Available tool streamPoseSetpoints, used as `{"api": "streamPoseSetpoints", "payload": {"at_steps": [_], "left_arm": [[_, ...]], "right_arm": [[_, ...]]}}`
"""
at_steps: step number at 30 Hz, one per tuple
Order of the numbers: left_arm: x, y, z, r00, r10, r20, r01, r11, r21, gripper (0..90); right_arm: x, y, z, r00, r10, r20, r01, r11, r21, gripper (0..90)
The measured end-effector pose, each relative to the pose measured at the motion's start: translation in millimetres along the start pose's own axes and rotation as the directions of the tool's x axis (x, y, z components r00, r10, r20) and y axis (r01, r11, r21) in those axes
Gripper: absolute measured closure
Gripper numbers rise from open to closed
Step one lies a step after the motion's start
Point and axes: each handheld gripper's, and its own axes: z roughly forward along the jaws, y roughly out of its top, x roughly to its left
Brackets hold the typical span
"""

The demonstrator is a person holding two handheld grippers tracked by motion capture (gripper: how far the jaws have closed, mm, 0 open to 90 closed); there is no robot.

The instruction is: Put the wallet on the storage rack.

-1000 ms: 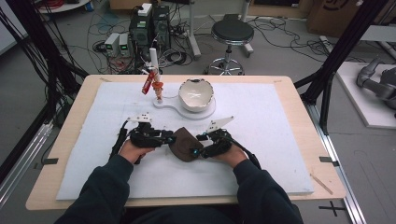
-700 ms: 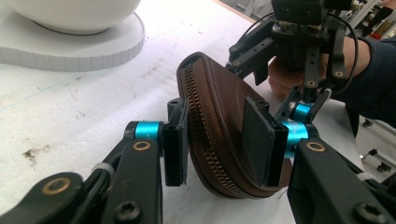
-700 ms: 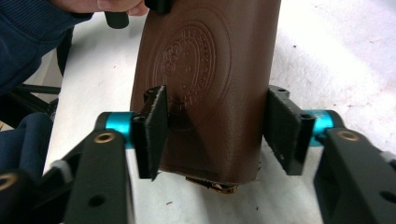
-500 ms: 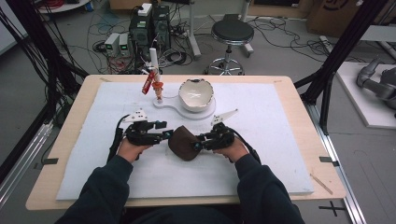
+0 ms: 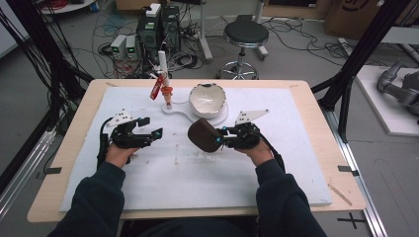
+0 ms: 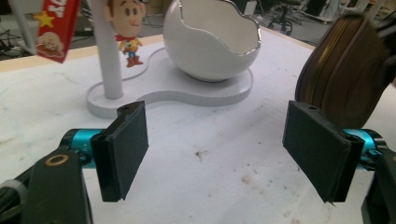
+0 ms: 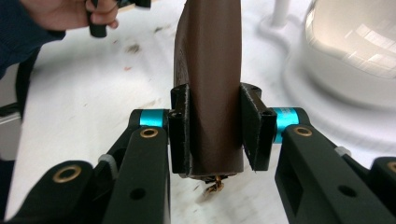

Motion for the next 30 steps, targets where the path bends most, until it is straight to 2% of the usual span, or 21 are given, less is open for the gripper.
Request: {"api": "streamPoseSetpoints", "payload": {"at_steps": [3,6,11,14,15,16,17,19,21,23,27,29,30], "left_arm": [[4.4,-2.1,-1.6,0.9998,-0.018,-0.009,0.018,0.9998,0.002,22.3],[5.8,-4.4,0.2,0.9998,-0.019,-0.004,0.019,0.9997,0.014,22.3],[7.1,-5.0,1.2,0.9997,-0.025,0.004,0.025,0.9996,0.012,22.4],[9.1,-5.1,0.1,0.9994,-0.033,-0.003,0.033,0.9994,0.008,22.4],[9.6,-5.2,-0.3,0.9994,-0.034,-0.003,0.035,0.9994,0.008,22.4],[9.7,-5.4,-0.1,0.9992,-0.039,-0.002,0.039,0.9992,0.007,22.4],[9.5,-5.4,0.1,0.9992,-0.04,-0.001,0.04,0.9992,0.008,22.4],[9.5,-5.6,0.5,0.9993,-0.038,0.003,0.038,0.9992,0.01,22.4],[9.4,-5.5,0.7,0.9993,-0.038,0.003,0.037,0.9993,0.009,22.4],[10.1,-5.4,0.0,0.9992,-0.039,0.001,0.039,0.9992,0.004,22.4],[10.8,-5.5,-0.3,0.9992,-0.04,-0.004,0.04,0.9992,-0.001,22.4],[10.2,-5.7,0.2,0.9993,-0.036,-0.003,0.036,0.9993,0.003,22.4],[9.7,-5.6,0.5,0.9994,-0.035,-0.003,0.035,0.9994,0.003,22.4]], "right_arm": [[-6.2,13.5,-3.4,0.9988,-0.024,0.044,0.024,1.0,-0.001,68.0],[-13.1,29.6,-4.5,0.997,-0.042,0.065,0.042,0.999,0.001,68.0],[-23.9,63.7,-2.5,0.9869,-0.114,0.114,0.113,0.993,0.017,67.9],[-34.5,83.1,3.7,0.9737,-0.173,0.148,0.168,0.985,0.049,67.9],[-38.0,87.5,6.3,0.9657,-0.198,0.167,0.191,0.98,0.058,67.9],[-41.2,91.2,8.8,0.9649,-0.199,0.171,0.189,0.979,0.074,67.8],[-45.2,95.0,11.7,0.9604,-0.212,0.181,0.197,0.976,0.094,67.8],[-51.6,98.8,15.8,0.9563,-0.22,0.193,0.202,0.974,0.105,67.8],[-59.8,102.9,21.2,0.9472,-0.238,0.214,0.211,0.967,0.142,67.8],[-65.7,104.7,25.2,0.9353,-0.266,0.233,0.233,0.959,0.159,67.8],[-74.0,101.8,30.2,0.9244,-0.289,0.249,0.253,0.953,0.165,67.7],[-77.1,98.6,34.6,0.9107,-0.322,0.259,0.274,0.94,0.205,67.7],[-78.2,97.0,36.5,0.9081,-0.33,0.259,0.275,0.934,0.227,67.7]]}}
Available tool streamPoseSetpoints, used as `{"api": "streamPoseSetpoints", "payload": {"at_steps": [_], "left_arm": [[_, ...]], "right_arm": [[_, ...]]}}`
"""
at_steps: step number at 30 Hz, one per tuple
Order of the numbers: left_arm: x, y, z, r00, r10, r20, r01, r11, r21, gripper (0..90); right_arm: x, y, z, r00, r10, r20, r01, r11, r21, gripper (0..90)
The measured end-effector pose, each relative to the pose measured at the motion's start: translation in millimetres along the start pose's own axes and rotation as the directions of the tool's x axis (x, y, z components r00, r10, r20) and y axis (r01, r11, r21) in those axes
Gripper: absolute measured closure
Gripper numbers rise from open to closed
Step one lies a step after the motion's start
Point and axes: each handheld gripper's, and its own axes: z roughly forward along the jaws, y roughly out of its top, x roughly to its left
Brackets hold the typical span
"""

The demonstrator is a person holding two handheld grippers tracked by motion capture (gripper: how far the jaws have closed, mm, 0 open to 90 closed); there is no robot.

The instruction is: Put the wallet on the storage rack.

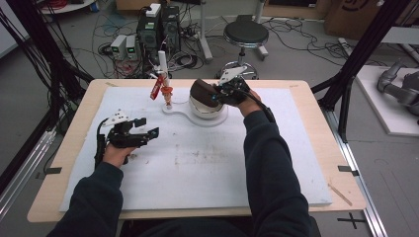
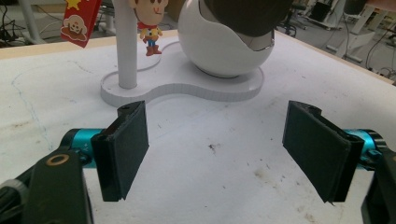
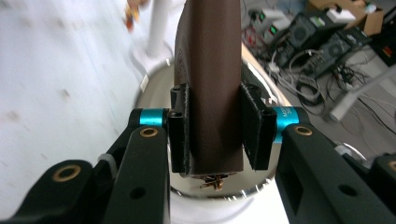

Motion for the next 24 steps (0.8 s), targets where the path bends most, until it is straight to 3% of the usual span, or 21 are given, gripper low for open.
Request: {"api": "streamPoseSetpoints", "payload": {"at_steps": [7,13,19,24], "left_arm": [[0.5,-0.3,0.1,1.0,-0.005,-0.001,0.005,1.0,0.008,22.4],[0.3,-0.9,1.0,1.0,-0.006,0.001,0.006,0.9999,0.013,22.4],[0.5,-0.6,-0.1,0.9999,-0.012,0.0,0.012,0.9999,0.009,22.4],[0.9,0.1,-2.4,0.9986,-0.049,0.018,0.049,0.9987,0.011,25.7]], "right_arm": [[-0.2,-5.6,16.7,0.9984,-0.05,0.025,0.048,0.996,0.079,67.4],[4.4,-10.7,34.3,0.9978,-0.066,0.003,0.065,0.986,0.156,67.0],[4.6,-8.3,36.9,0.9984,-0.012,0.055,0.003,0.989,0.149,62.6],[2.9,-11.6,16.8,0.9958,0.073,0.055,-0.077,0.993,0.087,56.5]]}}
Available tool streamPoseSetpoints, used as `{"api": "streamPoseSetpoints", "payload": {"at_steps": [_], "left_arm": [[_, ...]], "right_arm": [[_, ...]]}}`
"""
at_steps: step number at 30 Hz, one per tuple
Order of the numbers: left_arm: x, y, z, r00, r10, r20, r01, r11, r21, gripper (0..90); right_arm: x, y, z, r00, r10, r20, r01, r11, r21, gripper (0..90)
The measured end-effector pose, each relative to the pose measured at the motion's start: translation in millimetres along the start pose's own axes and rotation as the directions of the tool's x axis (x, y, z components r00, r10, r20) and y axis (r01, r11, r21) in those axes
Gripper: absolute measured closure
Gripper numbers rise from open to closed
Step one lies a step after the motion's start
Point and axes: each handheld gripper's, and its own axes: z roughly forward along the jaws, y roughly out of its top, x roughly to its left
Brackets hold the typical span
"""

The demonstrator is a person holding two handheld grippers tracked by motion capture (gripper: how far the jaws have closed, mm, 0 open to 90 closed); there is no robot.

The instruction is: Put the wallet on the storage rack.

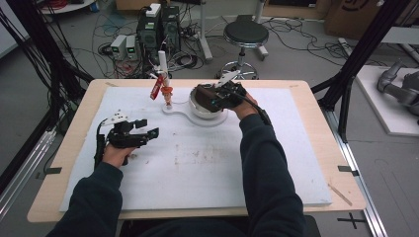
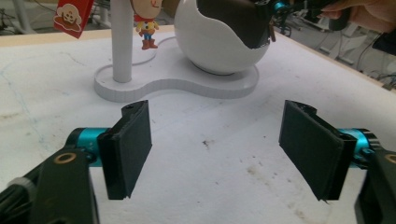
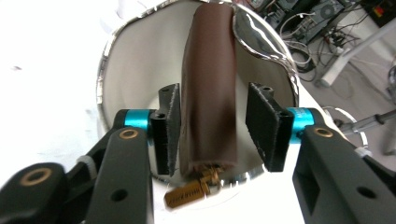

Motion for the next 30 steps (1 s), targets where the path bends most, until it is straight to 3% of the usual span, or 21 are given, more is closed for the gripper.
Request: {"api": "streamPoseSetpoints", "payload": {"at_steps": [1,3,5,6,8,10,11,14,16,19,23,28,30], "left_arm": [[-0.1,0.2,-0.5,1.0,-0.003,-0.001,0.003,1.0,-0.007,25.7],[-0.1,0.7,-1.6,1.0,-0.009,-0.004,0.009,0.9999,-0.01,25.7],[0.2,0.9,-2.5,0.9999,-0.011,-0.008,0.011,0.9998,-0.015,25.1],[0.4,1.0,-2.9,0.9999,-0.014,-0.003,0.014,0.9998,-0.015,25.0],[1.6,1.2,-3.8,0.9996,-0.029,0.004,0.03,0.9992,-0.027,23.3],[2.1,1.6,-4.3,0.9996,-0.028,0.003,0.029,0.9989,-0.037,22.4],[2.3,1.5,-4.2,0.9998,-0.02,0.0,0.02,0.9992,-0.035,22.4],[1.7,1.3,-3.5,1.0,0.007,-0.004,-0.008,0.9993,-0.037,22.4],[1.3,1.0,-2.8,0.9992,0.038,-0.014,-0.039,0.9986,-0.037,22.4],[1.3,0.5,-2.0,0.996,0.085,-0.029,-0.086,0.9954,-0.042,22.6],[2.0,0.3,-0.7,0.9973,0.069,-0.027,-0.07,0.9961,-0.054,22.4],[0.8,1.8,-0.8,0.9977,0.054,-0.04,-0.057,0.9957,-0.073,20.1],[0.8,1.9,-0.6,0.9974,0.055,-0.047,-0.059,0.9952,-0.078,20.1]], "right_arm": [[-0.1,-2.2,-5.0,0.9999,-0.001,0.015,0.001,1.0,-0.022,56.6],[-2.2,-12.6,-19.6,0.9984,0.047,0.031,-0.044,0.995,-0.085,56.5],[-6.4,-22.8,-30.2,0.9945,0.103,0.018,-0.101,0.99,-0.098,52.0],[-9.6,-30.6,-36.8,0.9888,0.149,-0.001,-0.148,0.984,-0.099,50.4],[-10.4,-45.0,-47.6,0.9824,0.187,0.001,-0.185,0.972,-0.147,49.5],[-15.1,-59.9,-56.7,0.9666,0.255,-0.024,-0.256,0.958,-0.128,44.5],[-14.9,-70.0,-61.9,0.9631,0.269,-0.019,-0.268,0.948,-0.171,45.2],[-13.8,-97.9,-75.9,0.9314,0.359,-0.057,-0.363,0.907,-0.211,36.3],[-10.0,-112.4,-82.0,0.9176,0.392,-0.064,-0.396,0.887,-0.236,31.8],[-1.7,-133.0,-91.0,0.8984,0.436,-0.052,-0.435,0.867,-0.243,23.2],[12.1,-151.8,-104.0,0.8936,0.449,0.002,-0.436,0.87,-0.229,20.3],[27.2,-169.0,-115.7,0.9067,0.42,0.043,-0.404,0.893,-0.198,20.3],[31.0,-174.6,-119.2,0.9034,0.426,0.048,-0.41,0.891,-0.197,20.3]]}}
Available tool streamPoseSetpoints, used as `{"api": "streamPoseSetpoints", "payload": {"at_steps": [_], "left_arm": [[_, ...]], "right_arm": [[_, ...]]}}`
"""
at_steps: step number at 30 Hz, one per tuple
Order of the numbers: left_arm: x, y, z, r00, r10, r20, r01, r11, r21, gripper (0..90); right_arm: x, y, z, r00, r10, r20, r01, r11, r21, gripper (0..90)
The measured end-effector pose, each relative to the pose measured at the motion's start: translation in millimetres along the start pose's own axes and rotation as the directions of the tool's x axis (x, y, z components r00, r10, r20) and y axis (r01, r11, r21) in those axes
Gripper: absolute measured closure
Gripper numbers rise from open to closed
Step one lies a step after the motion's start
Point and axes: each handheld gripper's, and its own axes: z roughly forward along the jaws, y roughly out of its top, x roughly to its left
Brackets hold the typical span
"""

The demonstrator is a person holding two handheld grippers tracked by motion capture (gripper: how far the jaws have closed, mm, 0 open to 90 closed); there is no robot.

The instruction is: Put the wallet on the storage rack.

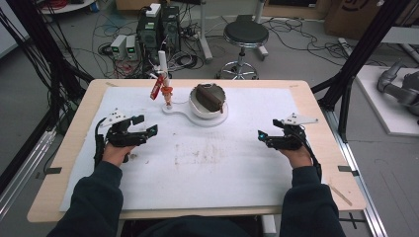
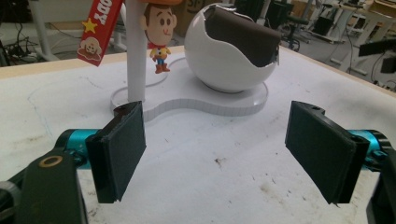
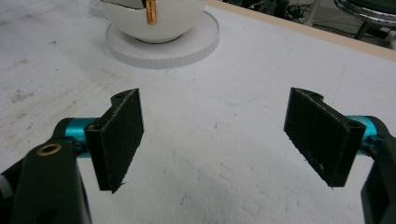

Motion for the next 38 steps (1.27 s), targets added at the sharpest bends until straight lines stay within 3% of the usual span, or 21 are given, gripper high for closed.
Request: {"api": "streamPoseSetpoints", "payload": {"at_steps": [9,19,38], "left_arm": [[0.5,1.0,-2.3,0.9998,0.01,-0.018,-0.01,0.9999,-0.007,20.2],[-3.1,1.8,-3.1,0.9998,0.016,-0.008,-0.016,0.9999,0.005,20.2],[-1.3,1.0,-2.7,0.9999,0.004,-0.014,-0.004,0.9999,0.013,20.2]], "right_arm": [[-2.3,-7.3,-12.0,0.9996,-0.007,0.026,0.008,1.0,-0.028,20.3],[6.8,-5.6,-12.1,0.999,-0.017,0.041,0.018,0.999,-0.027,20.3],[2.4,-8.6,-9.0,0.9986,-0.008,0.052,0.008,1.0,-0.008,20.3]]}}
